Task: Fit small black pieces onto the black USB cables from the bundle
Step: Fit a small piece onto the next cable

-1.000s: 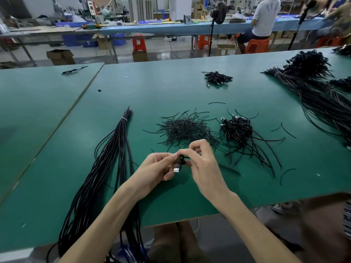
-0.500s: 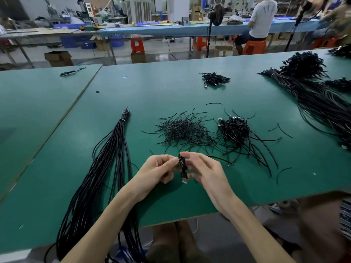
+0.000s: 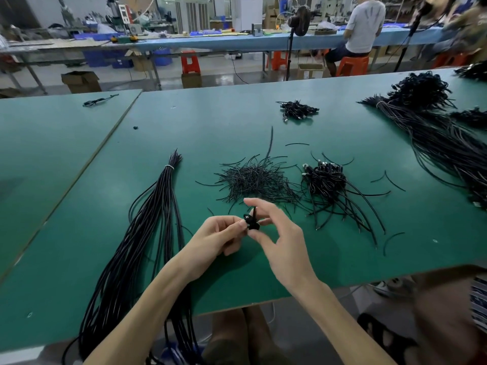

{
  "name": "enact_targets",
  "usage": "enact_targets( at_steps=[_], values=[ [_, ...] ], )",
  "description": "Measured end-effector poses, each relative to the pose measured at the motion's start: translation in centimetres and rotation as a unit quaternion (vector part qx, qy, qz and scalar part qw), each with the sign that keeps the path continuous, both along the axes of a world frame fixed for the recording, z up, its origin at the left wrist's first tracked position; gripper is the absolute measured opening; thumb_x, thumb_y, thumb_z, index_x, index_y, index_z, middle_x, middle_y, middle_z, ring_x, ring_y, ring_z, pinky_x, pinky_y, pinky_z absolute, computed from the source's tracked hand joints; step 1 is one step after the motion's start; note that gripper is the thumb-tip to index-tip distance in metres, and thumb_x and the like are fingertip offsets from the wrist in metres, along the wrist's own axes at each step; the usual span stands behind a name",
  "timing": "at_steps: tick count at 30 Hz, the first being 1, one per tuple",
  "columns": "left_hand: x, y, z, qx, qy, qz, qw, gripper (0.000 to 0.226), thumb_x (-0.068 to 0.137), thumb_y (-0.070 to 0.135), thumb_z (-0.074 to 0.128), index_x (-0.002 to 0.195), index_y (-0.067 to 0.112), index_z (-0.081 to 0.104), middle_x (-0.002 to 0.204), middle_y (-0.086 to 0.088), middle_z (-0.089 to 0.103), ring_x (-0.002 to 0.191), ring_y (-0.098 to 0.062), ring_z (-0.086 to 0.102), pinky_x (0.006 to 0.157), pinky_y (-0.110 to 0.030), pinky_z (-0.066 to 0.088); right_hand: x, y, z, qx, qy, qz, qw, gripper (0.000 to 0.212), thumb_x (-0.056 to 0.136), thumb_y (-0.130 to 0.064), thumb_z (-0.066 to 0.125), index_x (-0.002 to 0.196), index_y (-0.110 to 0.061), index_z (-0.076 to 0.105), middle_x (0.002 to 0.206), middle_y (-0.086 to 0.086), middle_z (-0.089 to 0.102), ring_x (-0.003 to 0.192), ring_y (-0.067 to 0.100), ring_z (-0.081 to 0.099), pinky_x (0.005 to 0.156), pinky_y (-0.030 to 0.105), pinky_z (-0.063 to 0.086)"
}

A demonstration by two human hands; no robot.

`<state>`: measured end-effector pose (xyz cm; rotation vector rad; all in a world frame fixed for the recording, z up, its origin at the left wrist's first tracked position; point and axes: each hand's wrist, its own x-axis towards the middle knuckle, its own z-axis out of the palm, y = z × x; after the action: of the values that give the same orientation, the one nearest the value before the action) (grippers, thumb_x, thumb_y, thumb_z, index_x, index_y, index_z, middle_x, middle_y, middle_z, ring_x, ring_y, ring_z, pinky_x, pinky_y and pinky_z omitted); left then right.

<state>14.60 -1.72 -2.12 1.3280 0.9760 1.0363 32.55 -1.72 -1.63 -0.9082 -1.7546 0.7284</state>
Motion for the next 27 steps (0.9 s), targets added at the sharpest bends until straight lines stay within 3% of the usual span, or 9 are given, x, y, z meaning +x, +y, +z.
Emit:
enact_targets(
  at_steps=[2, 4, 6, 9, 14, 17, 22, 25, 27],
  values=[
    [-0.1, 0.0, 0.0, 0.005, 0.001, -0.013, 1.0, 0.035, 0.102, 0.03, 0.057, 0.083, 0.001, 0.059, 0.067, -0.005, 0.041, 0.054, -0.016, 0.03, 0.052, -0.021, 0.028, 0.1, 0.2, -0.2, 0.138, -0.087, -0.04, 0.986, 0.046, 0.088, 0.002, 0.073, 0.126, -0.023, 0.068, 0.113, -0.019, 0.064, 0.111, 0.004, 0.056, 0.098, 0.024, 0.048],
    [-0.2, -0.1, 0.0, 0.006, 0.008, -0.021, 1.0, 0.042, 0.103, 0.031, 0.057, 0.086, -0.007, 0.055, 0.066, -0.006, 0.04, 0.055, -0.016, 0.029, 0.053, -0.022, 0.027, 0.1, 0.5, -0.8, 0.26, -0.156, -0.076, 0.95, 0.025, 0.093, 0.0, 0.069, 0.113, -0.014, 0.073, 0.108, -0.005, 0.068, 0.106, 0.016, 0.056, 0.092, 0.036, 0.052],
    [-0.1, -0.2, 0.1, 0.004, 0.011, -0.022, 1.0, 0.036, 0.103, 0.031, 0.057, 0.086, -0.001, 0.058, 0.063, -0.003, 0.041, 0.054, -0.015, 0.03, 0.053, -0.02, 0.029, 0.0, 0.5, -1.2, 0.31, -0.182, -0.093, 0.929, 0.018, 0.096, 0.0, 0.063, 0.103, -0.013, 0.074, 0.104, 0.002, 0.068, 0.102, 0.02, 0.056, 0.086, 0.039, 0.055],
    [0.0, -0.2, 0.2, 0.002, 0.017, -0.013, 1.0, 0.03, 0.104, 0.03, 0.058, 0.083, 0.009, 0.062, 0.063, -0.003, 0.042, 0.053, -0.013, 0.032, 0.053, -0.018, 0.031, -0.1, 0.3, -1.4, 0.31, -0.184, -0.075, 0.93, 0.021, 0.098, 0.003, 0.056, 0.097, -0.011, 0.072, 0.109, 0.002, 0.06, 0.102, 0.021, 0.053, 0.086, 0.036, 0.055],
    [0.3, -0.3, 0.0, 0.006, 0.0, 0.019, 1.0, 0.029, 0.105, 0.036, 0.057, 0.082, 0.023, 0.071, 0.062, -0.007, 0.047, 0.056, -0.017, 0.036, 0.057, -0.023, 0.032, 0.5, 0.1, -1.2, 0.236, -0.175, -0.03, 0.955, 0.036, 0.095, 0.006, 0.05, 0.117, -0.01, 0.073, 0.122, 0.004, 0.057, 0.115, 0.023, 0.054, 0.091, 0.029, 0.053],
    [0.4, -0.1, -0.5, 0.006, -0.017, 0.049, 0.999, 0.03, 0.106, 0.03, 0.055, 0.098, 0.007, 0.071, 0.066, -0.012, 0.056, 0.059, -0.019, 0.048, 0.063, -0.024, 0.044, 1.2, -0.3, -1.1, 0.192, -0.145, 0.004, 0.971, 0.046, 0.091, 0.012, 0.056, 0.128, -0.011, 0.071, 0.13, 0.002, 0.061, 0.125, 0.019, 0.053, 0.105, 0.028, 0.047],
    [0.9, 0.1, -0.9, 0.002, -0.045, 0.104, 0.994, 0.038, 0.099, 0.029, 0.058, 0.105, -0.008, 0.064, 0.071, -0.009, 0.066, 0.066, -0.022, 0.063, 0.067, -0.03, 0.058, 1.4, -1.2, -1.3, 0.062, -0.014, 0.044, 0.997, 0.038, 0.089, 0.018, 0.053, 0.095, -0.009, 0.08, 0.131, -0.005, 0.07, 0.13, 0.013, 0.06, 0.109, 0.034, 0.048],
    [1.0, 0.1, -1.1, 0.004, -0.033, 0.112, 0.993, 0.036, 0.102, 0.024, 0.057, 0.107, -0.011, 0.062, 0.076, -0.017, 0.069, 0.068, -0.028, 0.065, 0.067, -0.033, 0.059, 1.7, -0.8, -0.8, -0.055, 0.072, 0.046, 0.995, 0.035, 0.099, 0.009, 0.05, 0.087, -0.012, 0.074, 0.114, -0.007, 0.078, 0.107, 0.005, 0.071, 0.094, 0.034, 0.057],
    [1.1, 0.0, -1.1, 0.012, -0.017, 0.109, 0.994, 0.033, 0.104, 0.022, 0.056, 0.105, -0.01, 0.062, 0.077, -0.02, 0.07, 0.068, -0.029, 0.066, 0.065, -0.032, 0.057, 1.7, -0.3, -0.6, -0.101, 0.108, 0.029, 0.988, 0.031, 0.1, 0.007, 0.049, 0.086, -0.008, 0.072, 0.105, -0.002, 0.08, 0.094, 0.013, 0.075, 0.085, 0.039, 0.06]
  ],
)
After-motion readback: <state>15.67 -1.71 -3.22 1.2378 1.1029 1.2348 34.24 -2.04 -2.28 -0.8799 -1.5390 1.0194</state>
